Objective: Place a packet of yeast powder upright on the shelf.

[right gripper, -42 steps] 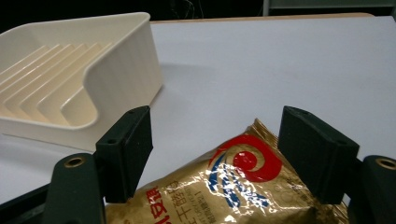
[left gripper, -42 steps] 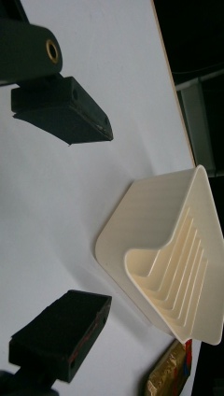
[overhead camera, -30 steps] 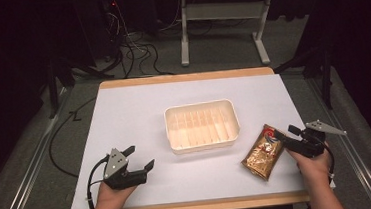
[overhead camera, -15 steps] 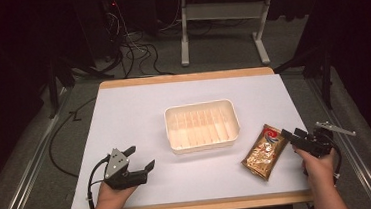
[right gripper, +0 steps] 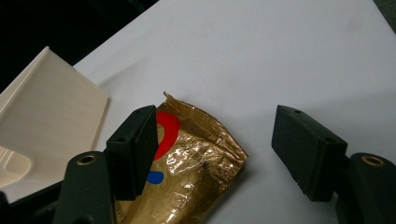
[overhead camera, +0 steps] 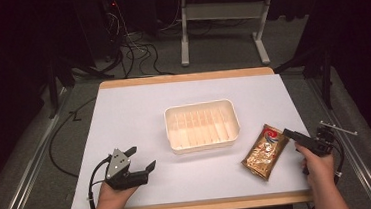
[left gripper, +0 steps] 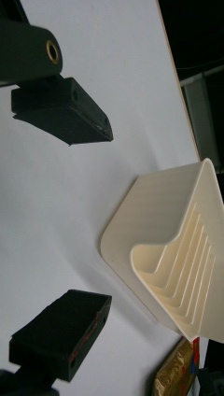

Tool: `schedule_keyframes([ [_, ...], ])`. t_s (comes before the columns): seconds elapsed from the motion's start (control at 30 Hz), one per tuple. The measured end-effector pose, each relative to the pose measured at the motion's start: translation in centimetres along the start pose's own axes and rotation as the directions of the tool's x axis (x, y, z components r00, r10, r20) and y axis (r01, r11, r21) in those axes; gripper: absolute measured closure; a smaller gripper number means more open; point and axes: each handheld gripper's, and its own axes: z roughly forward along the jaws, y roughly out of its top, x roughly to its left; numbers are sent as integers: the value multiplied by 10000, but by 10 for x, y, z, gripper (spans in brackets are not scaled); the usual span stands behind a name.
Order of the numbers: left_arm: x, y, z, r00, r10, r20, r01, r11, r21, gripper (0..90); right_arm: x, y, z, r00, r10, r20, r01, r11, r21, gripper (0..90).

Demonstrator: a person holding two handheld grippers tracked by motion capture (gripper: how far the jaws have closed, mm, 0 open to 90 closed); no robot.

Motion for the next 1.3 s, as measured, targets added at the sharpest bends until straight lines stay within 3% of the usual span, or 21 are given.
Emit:
schedule_keyframes([
  [0.1,0,0,0,10000,0,2,0,10000,-4,182,-2,-1,1,9988,417,-266,-413,9990,151,356],
  [0.37,-1,0,1,10000,43,30,-43,10000,21,182,-2,-2,5,9975,526,-470,-507,9979,394,373],
  [0.67,-2,0,2,9999,91,67,-92,9999,91,182,-5,-3,7,9860,1214,-1141,-1139,9910,703,399],
  [1.03,-2,0,2,9999,101,74,-102,9999,99,182,-3,-4,10,9857,1159,-1221,-1025,9885,1108,531],
  [1.3,-2,0,1,9999,120,75,-120,9999,88,182,0,-4,10,9902,901,-1065,-776,9902,1162,713],
])
